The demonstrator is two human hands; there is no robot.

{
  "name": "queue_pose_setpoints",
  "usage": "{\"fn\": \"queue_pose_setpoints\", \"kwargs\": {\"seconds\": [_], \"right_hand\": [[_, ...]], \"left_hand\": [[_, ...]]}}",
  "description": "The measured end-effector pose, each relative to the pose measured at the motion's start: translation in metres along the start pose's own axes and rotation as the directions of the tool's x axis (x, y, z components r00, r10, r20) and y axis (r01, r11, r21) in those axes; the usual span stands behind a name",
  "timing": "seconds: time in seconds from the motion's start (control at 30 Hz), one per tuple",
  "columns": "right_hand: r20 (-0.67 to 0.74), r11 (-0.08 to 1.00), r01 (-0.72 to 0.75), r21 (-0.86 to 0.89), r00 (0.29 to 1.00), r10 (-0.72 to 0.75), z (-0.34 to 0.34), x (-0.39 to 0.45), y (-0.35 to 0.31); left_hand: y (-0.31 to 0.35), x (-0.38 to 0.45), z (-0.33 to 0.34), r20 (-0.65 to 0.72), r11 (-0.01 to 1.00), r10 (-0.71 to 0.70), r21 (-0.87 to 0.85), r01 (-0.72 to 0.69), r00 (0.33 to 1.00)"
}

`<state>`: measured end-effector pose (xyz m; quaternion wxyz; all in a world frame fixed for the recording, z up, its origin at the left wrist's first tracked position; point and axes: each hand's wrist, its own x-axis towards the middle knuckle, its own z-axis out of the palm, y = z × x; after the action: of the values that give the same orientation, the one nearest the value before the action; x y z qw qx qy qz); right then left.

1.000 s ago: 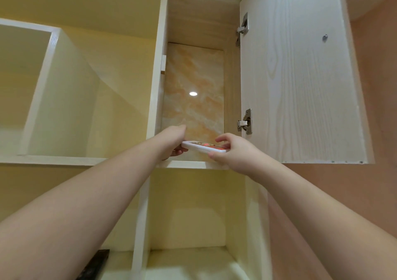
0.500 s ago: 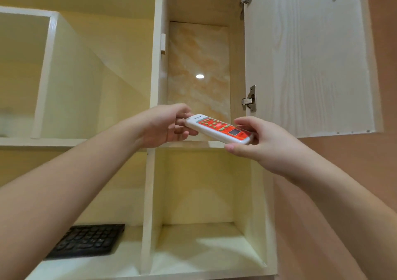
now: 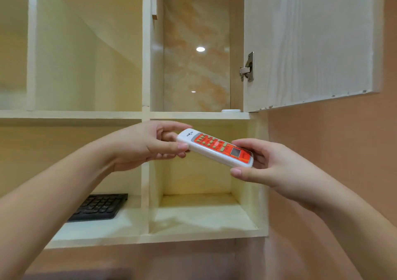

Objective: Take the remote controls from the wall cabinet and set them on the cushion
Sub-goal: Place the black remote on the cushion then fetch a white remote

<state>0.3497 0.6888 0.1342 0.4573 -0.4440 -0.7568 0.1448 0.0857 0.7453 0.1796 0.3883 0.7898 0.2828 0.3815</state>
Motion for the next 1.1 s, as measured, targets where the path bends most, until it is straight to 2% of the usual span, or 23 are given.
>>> {"fn": "queue_pose_setpoints", "kwargs": {"seconds": [0.2, 0.33, 0.5, 0.67, 0.77, 0.97, 1.1], "right_hand": [[0.109, 0.997, -0.049, 0.058, 0.993, 0.043, 0.023, -0.029, 0.007], [0.114, 0.996, -0.084, -0.012, 0.990, 0.085, 0.044, -0.053, 0.000], [-0.001, 0.983, -0.118, -0.140, 0.993, 0.119, 0.077, -0.088, -0.011], [-0.062, 0.974, -0.209, -0.088, 0.977, 0.204, 0.123, -0.111, -0.014], [-0.100, 0.961, -0.275, -0.034, 0.958, 0.270, 0.149, -0.123, -0.012], [-0.186, 0.907, -0.421, 0.030, 0.889, 0.419, 0.184, -0.165, -0.009], [-0.260, 0.855, -0.519, -0.008, 0.826, 0.499, 0.190, -0.202, -0.015]], "left_hand": [[-0.036, -0.031, 0.016, -0.042, 0.999, -0.045, 0.012, 0.045, 0.998], [-0.063, -0.056, 0.020, -0.033, 0.997, -0.055, -0.051, 0.054, 0.998], [-0.099, -0.090, 0.025, -0.022, 0.997, -0.038, -0.073, 0.037, 0.999], [-0.138, -0.122, 0.021, 0.002, 0.975, -0.051, -0.217, 0.050, 0.999], [-0.158, -0.136, 0.018, 0.030, 0.970, -0.061, -0.235, 0.066, 0.998], [-0.194, -0.152, 0.031, 0.152, 0.969, -0.058, -0.230, 0.093, 0.987], [-0.205, -0.158, 0.059, 0.252, 0.953, -0.040, -0.280, 0.112, 0.967]]}}
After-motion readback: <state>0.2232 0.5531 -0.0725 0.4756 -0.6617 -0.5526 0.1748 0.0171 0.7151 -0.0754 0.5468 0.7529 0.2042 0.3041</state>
